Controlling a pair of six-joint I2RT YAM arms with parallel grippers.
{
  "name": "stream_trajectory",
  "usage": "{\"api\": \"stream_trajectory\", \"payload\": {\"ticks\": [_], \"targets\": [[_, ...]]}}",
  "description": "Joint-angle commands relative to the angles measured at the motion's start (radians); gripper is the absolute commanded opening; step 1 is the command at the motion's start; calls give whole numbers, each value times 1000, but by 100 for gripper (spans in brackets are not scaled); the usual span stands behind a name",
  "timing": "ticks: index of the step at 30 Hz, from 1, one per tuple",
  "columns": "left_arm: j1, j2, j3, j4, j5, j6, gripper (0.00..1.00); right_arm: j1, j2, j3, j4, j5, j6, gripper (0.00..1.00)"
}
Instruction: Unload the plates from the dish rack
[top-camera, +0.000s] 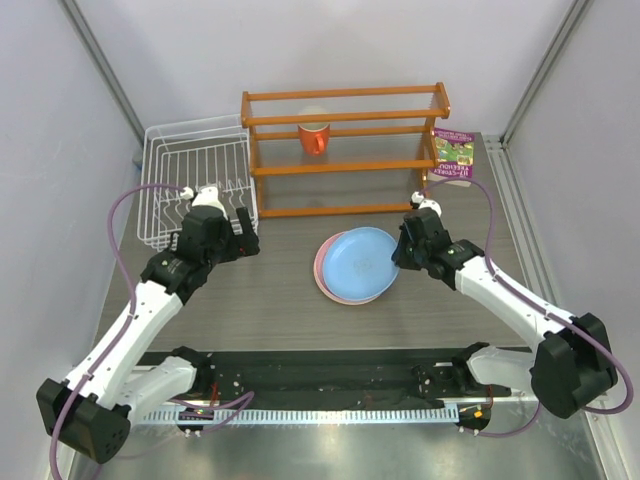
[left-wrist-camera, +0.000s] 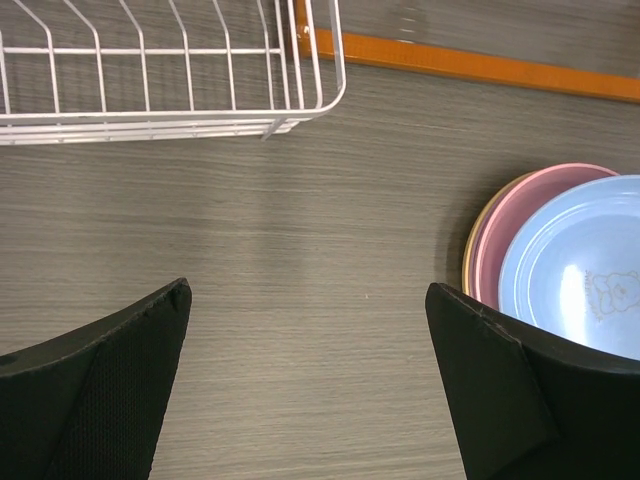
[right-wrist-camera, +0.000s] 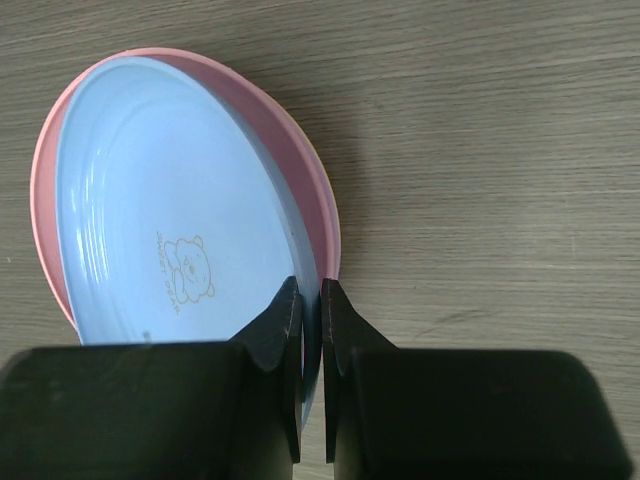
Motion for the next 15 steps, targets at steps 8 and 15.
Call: {"api": "stream_trajectory", "payload": {"ticks": [8, 15], "targets": [[-3, -3, -7, 47, -35, 19, 99, -29, 85, -6, 136, -85, -25, 23], [-3, 12, -19, 63, -40, 18, 99, -31, 140, 17, 162, -109, -39, 62]]}}
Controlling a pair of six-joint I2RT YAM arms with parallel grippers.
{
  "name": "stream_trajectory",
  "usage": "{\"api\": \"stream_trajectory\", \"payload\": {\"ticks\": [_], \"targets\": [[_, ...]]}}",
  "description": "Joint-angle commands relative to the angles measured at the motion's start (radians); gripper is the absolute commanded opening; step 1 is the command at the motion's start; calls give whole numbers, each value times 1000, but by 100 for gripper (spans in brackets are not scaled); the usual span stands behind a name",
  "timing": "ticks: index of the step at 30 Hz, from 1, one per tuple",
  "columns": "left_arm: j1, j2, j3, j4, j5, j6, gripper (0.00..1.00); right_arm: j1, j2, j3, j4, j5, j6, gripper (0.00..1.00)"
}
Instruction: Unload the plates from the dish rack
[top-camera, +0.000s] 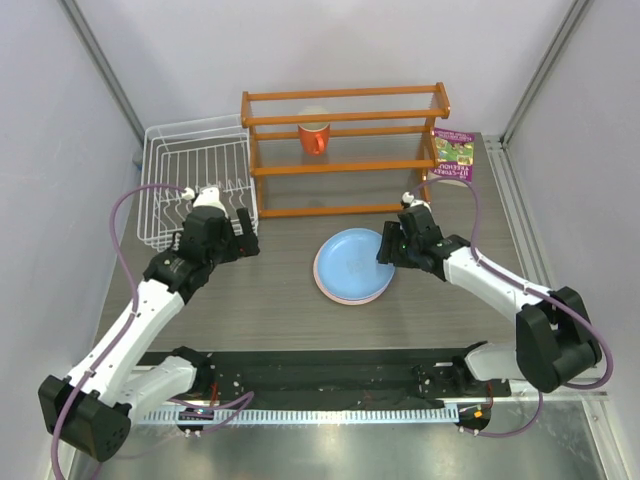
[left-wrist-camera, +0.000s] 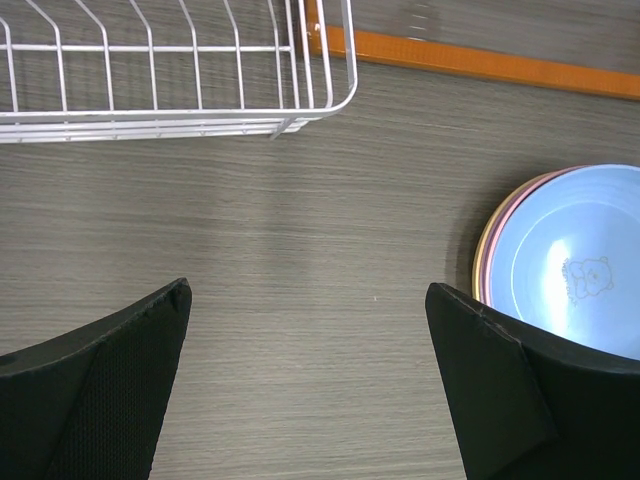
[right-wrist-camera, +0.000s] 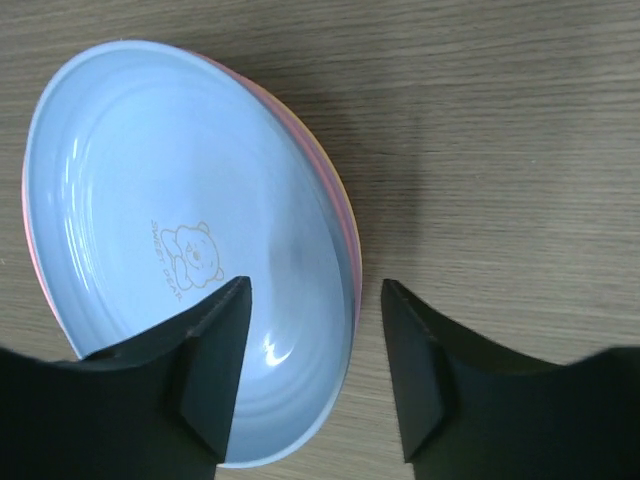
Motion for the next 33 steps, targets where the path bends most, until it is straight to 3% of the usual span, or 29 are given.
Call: {"api": "stream_trajectory", "payload": {"ticks": [1, 6, 14, 18, 21, 28, 33], "targets": [[-4, 9, -12, 65, -19, 13, 100, -3, 4, 31, 51, -14, -16, 66], [-4, 41, 1, 78, -19, 28, 99, -3, -98, 59, -6, 106, -35, 75], [-4, 72, 41, 105, -56, 59, 99, -3, -301, 113, -110, 472, -95, 99], [-4, 78, 55, 138, -79, 85, 99, -5, -321, 73, -97, 647, -90, 100], [-4, 72, 60, 178, -111, 128, 99, -2, -339, -51, -8, 735, -117, 100], [-4, 26, 23, 282, -165, 201, 100, 3, -487, -318, 383, 773, -229, 100], [-4, 18, -6, 335, -146, 211, 99, 3, -504, -363, 448, 864, -315, 100]]}}
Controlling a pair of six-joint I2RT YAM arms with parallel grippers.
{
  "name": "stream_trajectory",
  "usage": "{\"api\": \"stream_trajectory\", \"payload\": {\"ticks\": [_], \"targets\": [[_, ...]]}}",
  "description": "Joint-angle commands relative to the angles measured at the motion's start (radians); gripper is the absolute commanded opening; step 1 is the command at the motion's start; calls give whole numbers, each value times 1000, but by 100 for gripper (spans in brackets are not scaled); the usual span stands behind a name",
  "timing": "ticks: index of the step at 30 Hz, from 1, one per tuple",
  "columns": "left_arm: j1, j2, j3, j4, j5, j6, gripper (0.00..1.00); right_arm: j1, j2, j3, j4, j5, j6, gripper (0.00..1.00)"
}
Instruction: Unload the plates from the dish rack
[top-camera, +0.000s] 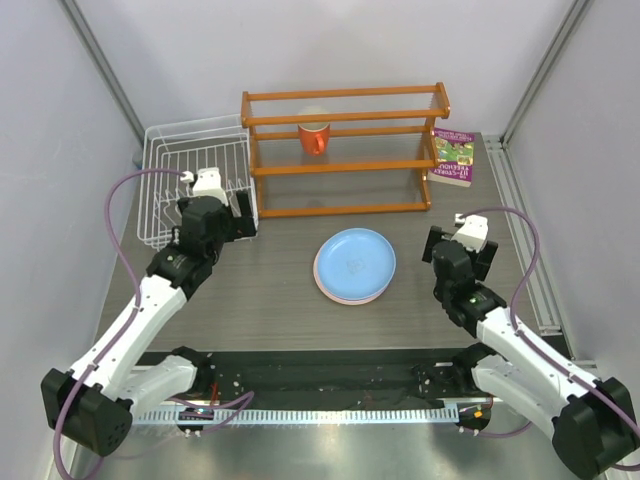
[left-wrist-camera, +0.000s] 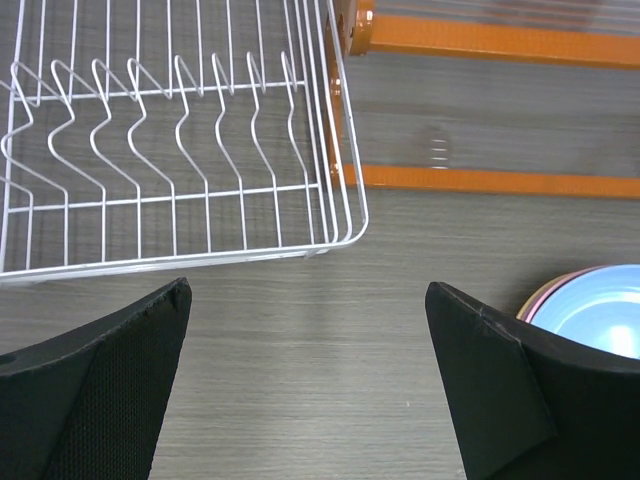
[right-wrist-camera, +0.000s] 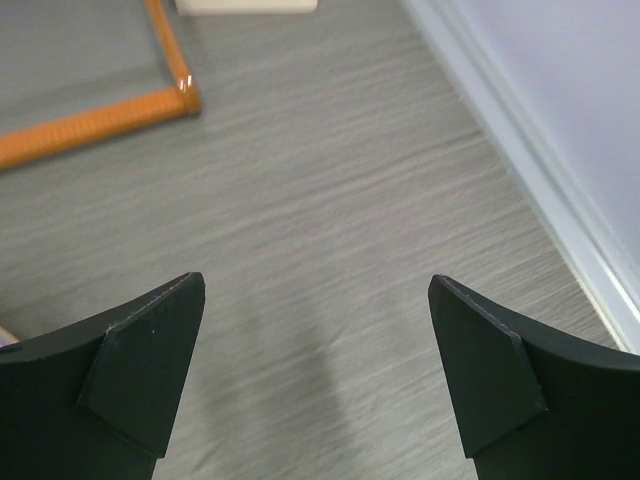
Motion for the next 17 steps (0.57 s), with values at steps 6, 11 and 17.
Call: {"api": "stream_trajectory", "payload": {"ticks": [6, 11, 17], "targets": [[-4, 10, 2, 117, -30, 42, 99, 3, 41, 1, 217, 147, -119, 100], [-4, 17, 10, 115, -35, 49, 99, 3, 41, -20, 254, 130, -134, 100], [-4, 30, -1, 135, -68, 56, 99, 3, 54, -42, 309, 121, -162, 99]]}}
